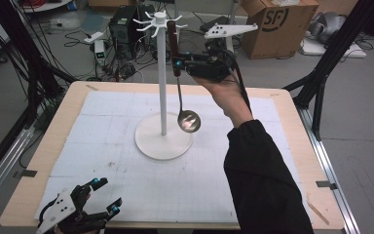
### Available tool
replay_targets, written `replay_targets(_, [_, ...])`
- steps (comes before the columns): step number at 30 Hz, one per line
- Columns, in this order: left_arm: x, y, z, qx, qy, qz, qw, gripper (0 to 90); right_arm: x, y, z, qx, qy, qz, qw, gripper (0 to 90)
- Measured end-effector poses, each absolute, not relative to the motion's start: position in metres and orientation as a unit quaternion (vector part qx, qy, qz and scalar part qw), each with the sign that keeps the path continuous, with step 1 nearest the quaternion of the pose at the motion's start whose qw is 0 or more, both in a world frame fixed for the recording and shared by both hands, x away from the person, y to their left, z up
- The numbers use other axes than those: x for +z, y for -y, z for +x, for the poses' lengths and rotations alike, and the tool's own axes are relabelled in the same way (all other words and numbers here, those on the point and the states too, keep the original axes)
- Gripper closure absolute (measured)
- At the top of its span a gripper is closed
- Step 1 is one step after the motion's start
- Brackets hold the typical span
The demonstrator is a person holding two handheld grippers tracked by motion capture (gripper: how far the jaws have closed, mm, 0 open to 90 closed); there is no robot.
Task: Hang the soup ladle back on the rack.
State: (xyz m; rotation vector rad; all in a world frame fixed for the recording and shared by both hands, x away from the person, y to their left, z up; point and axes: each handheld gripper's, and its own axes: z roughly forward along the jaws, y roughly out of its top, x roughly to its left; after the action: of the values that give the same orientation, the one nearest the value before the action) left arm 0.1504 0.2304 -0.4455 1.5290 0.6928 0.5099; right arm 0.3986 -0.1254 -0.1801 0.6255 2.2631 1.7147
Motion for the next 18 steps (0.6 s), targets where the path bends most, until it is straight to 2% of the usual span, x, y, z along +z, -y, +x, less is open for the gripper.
replay_targets(18, [-0.445,-0.2308,0.1485,0.225,-0.304,0.669,0.64,22.5,-0.1855,0.1217,0.4021,0.581,-0.771,0.22,0.139,73.9])
